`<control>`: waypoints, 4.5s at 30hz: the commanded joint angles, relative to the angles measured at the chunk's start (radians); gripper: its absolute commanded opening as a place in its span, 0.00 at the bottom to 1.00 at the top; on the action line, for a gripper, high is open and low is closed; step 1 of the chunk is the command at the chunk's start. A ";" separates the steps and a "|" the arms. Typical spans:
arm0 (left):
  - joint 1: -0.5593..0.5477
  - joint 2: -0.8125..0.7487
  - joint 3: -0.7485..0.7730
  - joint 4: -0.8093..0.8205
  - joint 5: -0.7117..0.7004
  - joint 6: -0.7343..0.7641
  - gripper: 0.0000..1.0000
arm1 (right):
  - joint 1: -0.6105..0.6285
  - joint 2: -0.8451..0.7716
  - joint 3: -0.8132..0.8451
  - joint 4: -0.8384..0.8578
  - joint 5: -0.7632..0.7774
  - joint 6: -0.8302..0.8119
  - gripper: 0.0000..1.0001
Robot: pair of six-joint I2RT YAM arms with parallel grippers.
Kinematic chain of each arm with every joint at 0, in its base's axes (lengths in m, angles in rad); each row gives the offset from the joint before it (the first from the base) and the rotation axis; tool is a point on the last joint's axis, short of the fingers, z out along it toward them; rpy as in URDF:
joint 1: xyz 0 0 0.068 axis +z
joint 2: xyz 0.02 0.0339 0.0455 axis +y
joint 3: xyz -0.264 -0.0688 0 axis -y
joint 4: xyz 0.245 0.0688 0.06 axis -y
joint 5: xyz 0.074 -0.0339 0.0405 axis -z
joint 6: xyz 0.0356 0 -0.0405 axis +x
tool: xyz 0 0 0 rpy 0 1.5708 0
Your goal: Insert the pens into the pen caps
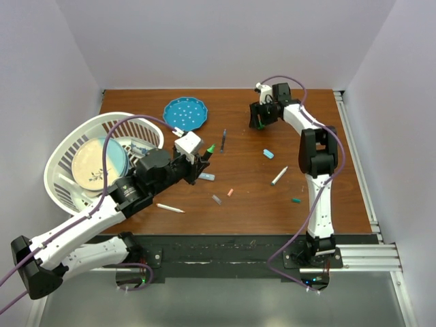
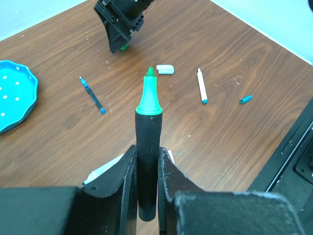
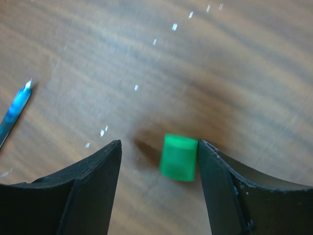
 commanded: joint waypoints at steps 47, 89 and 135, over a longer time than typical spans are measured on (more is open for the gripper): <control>0.026 -0.013 0.003 0.064 0.031 -0.018 0.00 | 0.167 -0.136 -0.067 -0.145 0.425 0.105 0.11; 0.022 0.111 -0.272 0.504 0.166 -0.451 0.00 | 0.786 -1.191 -0.891 0.251 0.925 0.922 0.00; 0.023 0.156 -0.195 0.625 0.053 -0.523 0.00 | 1.036 -1.144 -0.874 0.149 1.044 1.084 0.29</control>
